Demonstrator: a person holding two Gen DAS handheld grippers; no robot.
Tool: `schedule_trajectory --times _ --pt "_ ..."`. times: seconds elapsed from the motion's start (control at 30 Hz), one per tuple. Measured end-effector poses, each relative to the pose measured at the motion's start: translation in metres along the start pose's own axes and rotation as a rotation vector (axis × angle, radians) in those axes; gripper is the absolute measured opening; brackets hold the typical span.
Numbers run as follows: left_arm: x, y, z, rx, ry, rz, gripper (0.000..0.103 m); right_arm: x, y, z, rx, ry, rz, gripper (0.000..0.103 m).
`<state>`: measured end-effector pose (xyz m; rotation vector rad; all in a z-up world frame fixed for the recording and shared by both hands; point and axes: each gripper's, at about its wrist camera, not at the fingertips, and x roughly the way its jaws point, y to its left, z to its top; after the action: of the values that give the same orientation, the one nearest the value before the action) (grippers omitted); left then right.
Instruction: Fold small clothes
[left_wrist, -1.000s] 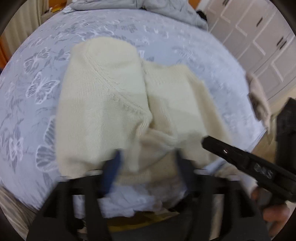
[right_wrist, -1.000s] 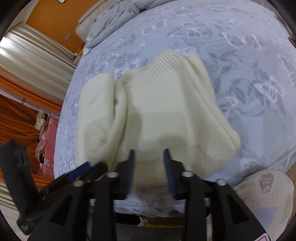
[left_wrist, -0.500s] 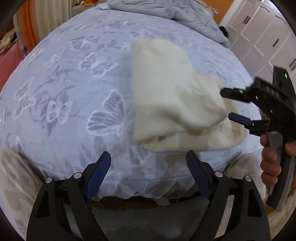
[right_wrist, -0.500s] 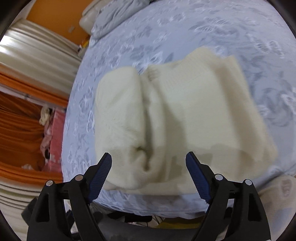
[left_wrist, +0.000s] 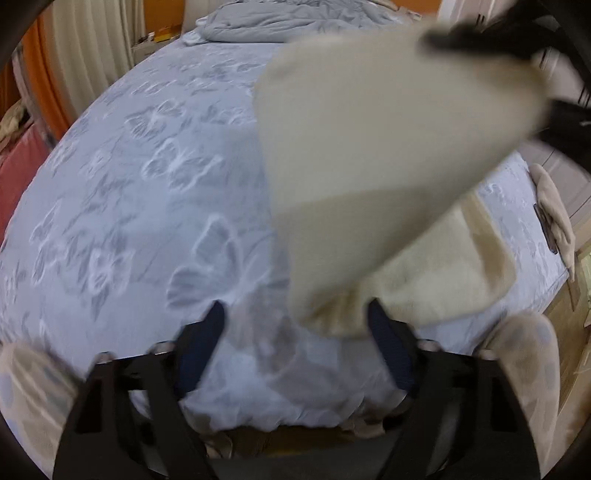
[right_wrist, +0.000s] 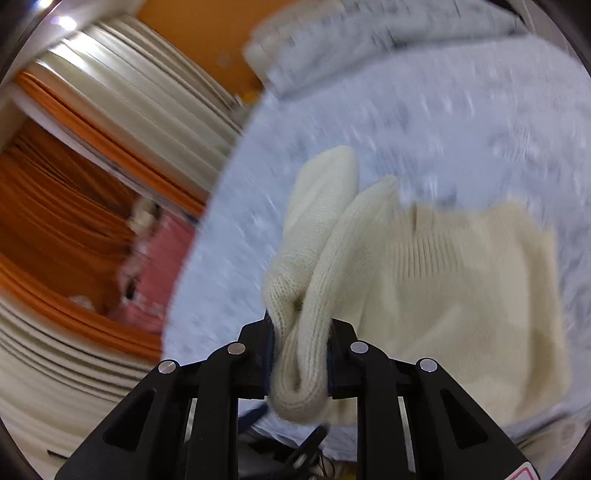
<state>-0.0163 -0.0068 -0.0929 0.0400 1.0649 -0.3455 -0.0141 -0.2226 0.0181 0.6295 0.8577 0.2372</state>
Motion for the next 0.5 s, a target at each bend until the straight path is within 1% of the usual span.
schedule_trajectory --times 0.03,0.07,0.1,0.13,0.17,0.2,0.23,0.27,0.3,0.33,0.4,0.43,0.5 --pt "0.009 -0.005 0.006 -0.004 0.029 -0.018 0.047 -0.009 -0.012 -0.001 0.018 -0.017 -0.011 0.019" --pt "0.018 -0.007 0.009 -0.014 0.057 -0.029 0.033 -0.017 -0.03 -0.005 0.044 -0.029 -0.037 0.019" --pt "0.028 -0.009 0.011 -0.028 0.087 -0.031 0.029 -0.019 -0.062 -0.013 0.102 -0.014 -0.092 0.019" --pt "0.035 -0.01 0.012 -0.036 0.107 -0.026 0.027 -0.014 -0.093 -0.024 0.171 0.018 -0.14 0.019" --pt "0.045 -0.012 0.011 -0.044 0.14 -0.03 0.018 -0.005 -0.124 -0.037 0.237 0.063 -0.181 0.019" --pt "0.051 -0.015 0.01 -0.041 0.164 -0.026 0.017 0.005 -0.15 -0.054 0.285 0.112 -0.234 0.019" --pt "0.055 -0.017 0.008 -0.039 0.174 -0.02 0.017 0.012 -0.165 -0.069 0.301 0.144 -0.265 0.019" --pt "0.055 -0.02 0.007 -0.031 0.172 -0.015 0.017 0.014 -0.169 -0.077 0.305 0.148 -0.26 0.019" --pt "0.054 -0.023 0.006 -0.021 0.167 -0.002 0.015 0.014 -0.169 -0.085 0.313 0.134 -0.241 0.018" --pt "0.054 -0.023 0.006 -0.018 0.17 0.004 0.014 0.015 -0.167 -0.086 0.317 0.129 -0.24 0.019" --pt "0.054 -0.021 0.006 -0.025 0.173 0.002 0.013 0.012 -0.154 -0.075 0.284 0.112 -0.25 0.019" --pt "0.051 -0.02 0.008 -0.031 0.173 -0.004 0.012 0.004 -0.145 -0.068 0.256 0.083 -0.241 0.019" --pt "0.038 -0.023 0.011 -0.033 0.145 -0.011 0.011 -0.027 -0.119 -0.046 0.2 -0.021 -0.173 0.018"
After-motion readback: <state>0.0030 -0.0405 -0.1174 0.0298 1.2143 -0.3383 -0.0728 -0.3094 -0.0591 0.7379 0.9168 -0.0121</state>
